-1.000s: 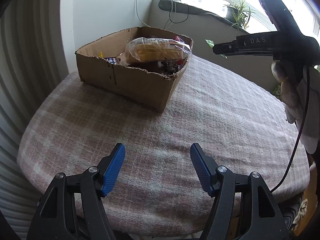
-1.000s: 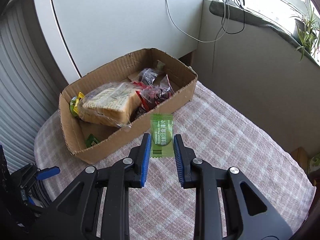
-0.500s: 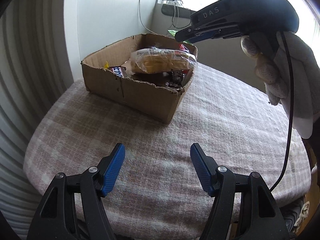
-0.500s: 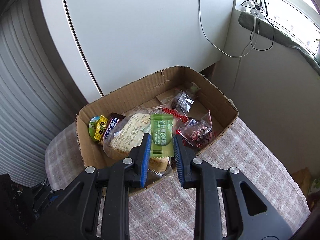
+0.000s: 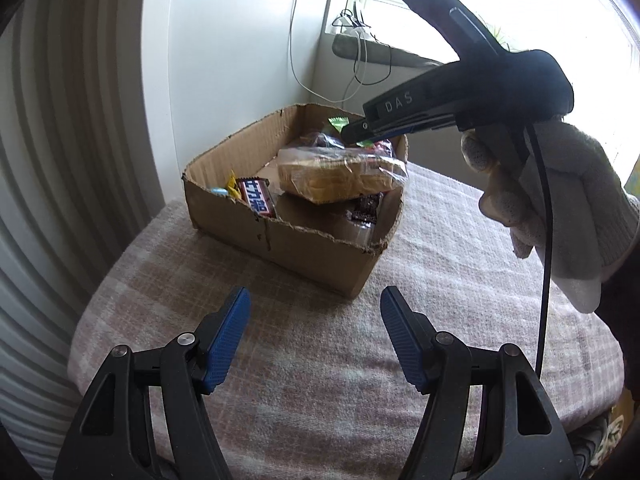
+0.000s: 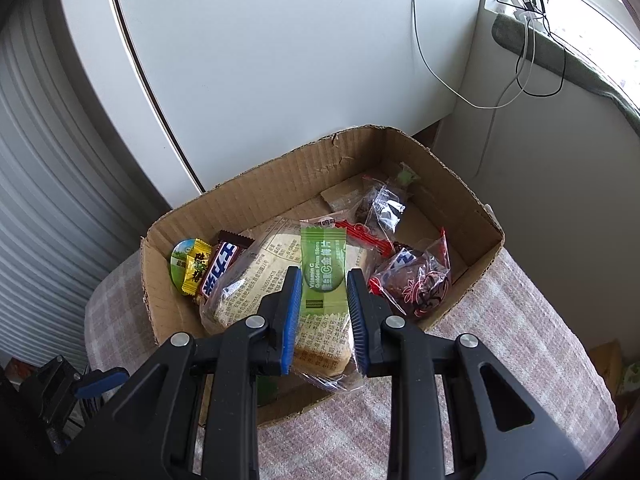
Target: Organize snacks
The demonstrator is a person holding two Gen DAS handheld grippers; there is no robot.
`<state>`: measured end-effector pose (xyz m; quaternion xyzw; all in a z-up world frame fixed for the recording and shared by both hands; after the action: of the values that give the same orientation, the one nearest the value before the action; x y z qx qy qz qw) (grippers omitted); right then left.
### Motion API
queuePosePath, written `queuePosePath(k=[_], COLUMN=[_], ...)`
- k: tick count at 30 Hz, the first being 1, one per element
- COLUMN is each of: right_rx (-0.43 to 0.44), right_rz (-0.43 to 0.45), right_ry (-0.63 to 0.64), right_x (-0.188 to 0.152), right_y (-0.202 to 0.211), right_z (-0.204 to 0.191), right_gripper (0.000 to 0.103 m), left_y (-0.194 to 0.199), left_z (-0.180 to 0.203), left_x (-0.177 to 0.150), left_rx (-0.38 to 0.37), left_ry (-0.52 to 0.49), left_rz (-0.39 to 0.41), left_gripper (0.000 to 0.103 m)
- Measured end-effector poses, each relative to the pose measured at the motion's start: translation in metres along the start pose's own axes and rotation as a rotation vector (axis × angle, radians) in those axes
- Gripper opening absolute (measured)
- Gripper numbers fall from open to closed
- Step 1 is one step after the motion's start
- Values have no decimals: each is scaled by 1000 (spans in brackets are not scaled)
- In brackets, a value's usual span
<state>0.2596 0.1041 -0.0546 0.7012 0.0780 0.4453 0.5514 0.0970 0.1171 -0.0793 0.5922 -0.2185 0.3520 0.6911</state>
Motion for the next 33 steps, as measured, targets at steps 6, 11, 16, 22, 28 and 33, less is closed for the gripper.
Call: queuePosePath(k=[6,11,16,22,28,33], right_rx=[6,17,22,26,25,13], right_rz=[4,3,-3,-3,-2,16], right_ry=[1,-2,-13,-17,-19,-18], right_x=[2,3,3,3,0,-3], right_y=[0,-1,-4,-6,-5,2], right_z=[-1,-2,-1,-1,-1,0], right_gripper=[24,24,24,24,24,45], left_y=[4,7,5,7,2,1], left_z=[-1,-4,-9,-7,-8,-6], left_x=[30,44,51,50,45,42], left_rx=[10,15,19,21,19,18], left_ry=[-6,1,6,3,6,2], left_rz=[68,102,115,112,100,92], left_gripper=[68,68,68,68,68,68])
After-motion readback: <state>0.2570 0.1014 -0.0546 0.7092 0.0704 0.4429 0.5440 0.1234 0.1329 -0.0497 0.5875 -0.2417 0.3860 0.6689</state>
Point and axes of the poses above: each gripper's, at about its wrist camera, not at the fingertips, and y roughly against the way its jaws point, z to its right, x to its top, the point moved 7 cm from there along -y, roughly the way its jaws point, and after that the axes turned 4 degrees about -x, right-handed, at the moved point
